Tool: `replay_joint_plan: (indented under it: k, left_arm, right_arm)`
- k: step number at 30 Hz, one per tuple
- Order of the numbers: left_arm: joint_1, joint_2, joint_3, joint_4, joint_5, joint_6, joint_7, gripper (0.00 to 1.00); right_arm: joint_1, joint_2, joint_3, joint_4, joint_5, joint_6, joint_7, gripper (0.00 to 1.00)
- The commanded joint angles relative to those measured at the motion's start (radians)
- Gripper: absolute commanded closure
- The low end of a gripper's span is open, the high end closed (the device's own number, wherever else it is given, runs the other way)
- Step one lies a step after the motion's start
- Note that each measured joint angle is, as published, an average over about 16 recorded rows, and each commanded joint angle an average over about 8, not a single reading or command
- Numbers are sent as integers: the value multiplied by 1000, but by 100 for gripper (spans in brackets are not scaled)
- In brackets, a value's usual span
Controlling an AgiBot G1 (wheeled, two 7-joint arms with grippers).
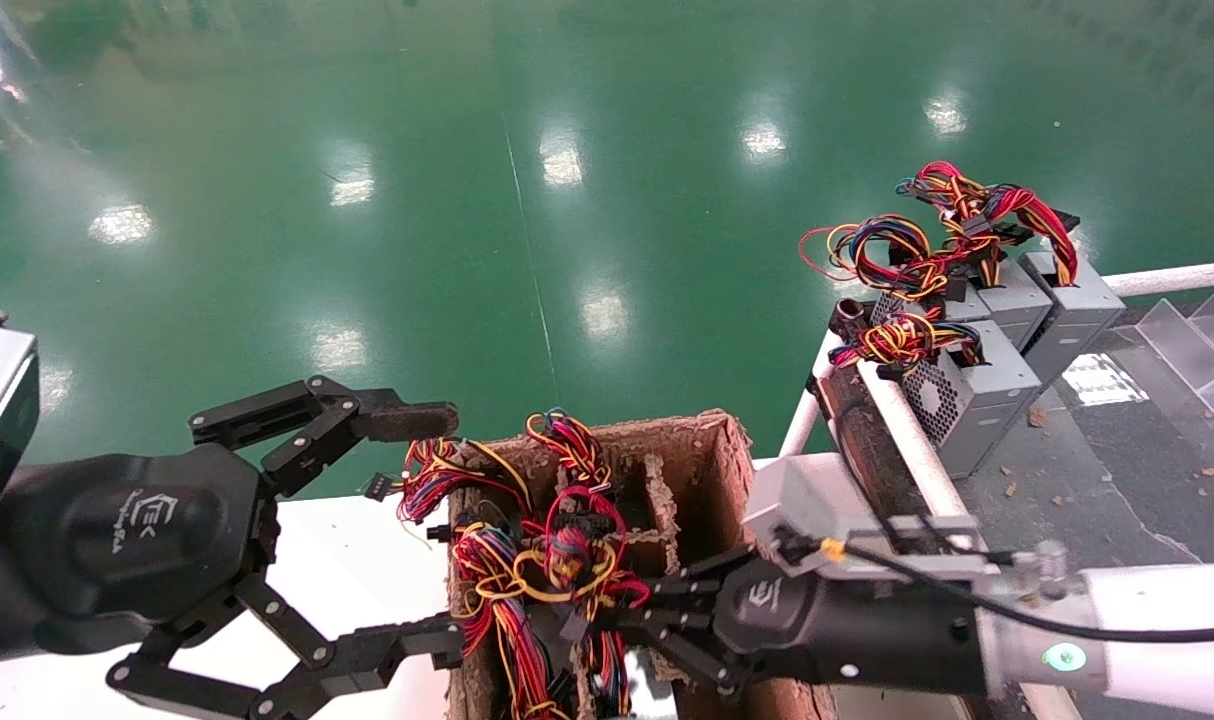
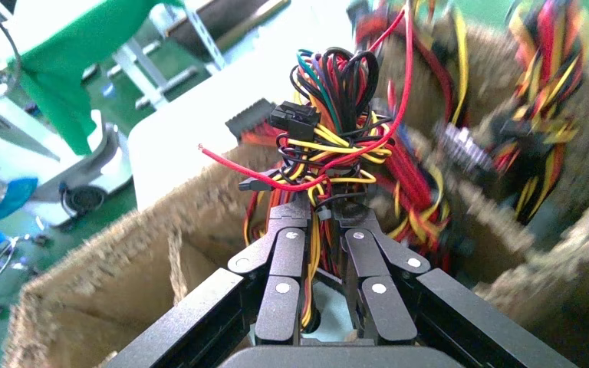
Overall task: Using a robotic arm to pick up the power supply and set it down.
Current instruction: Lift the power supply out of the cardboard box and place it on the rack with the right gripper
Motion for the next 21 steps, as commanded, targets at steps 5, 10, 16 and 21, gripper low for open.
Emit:
replay_joint_plan:
  k: [5,10,16,21]
  left_arm:
    - [0,0,0,0,0,0,0,0]
    - [0,0,0,0,0,0,0,0]
    - [0,0,0,0,0,0,0,0]
    - [0,0,0,0,0,0,0,0]
  right_arm:
    - [-7,47,51,38,67,-3,-13,100]
    - [-13,92,103,62,126,3,-24,100]
    - [-18,148,176,74,209,8,-47,100]
    - [-15,190,235,73,270,7,-73,100]
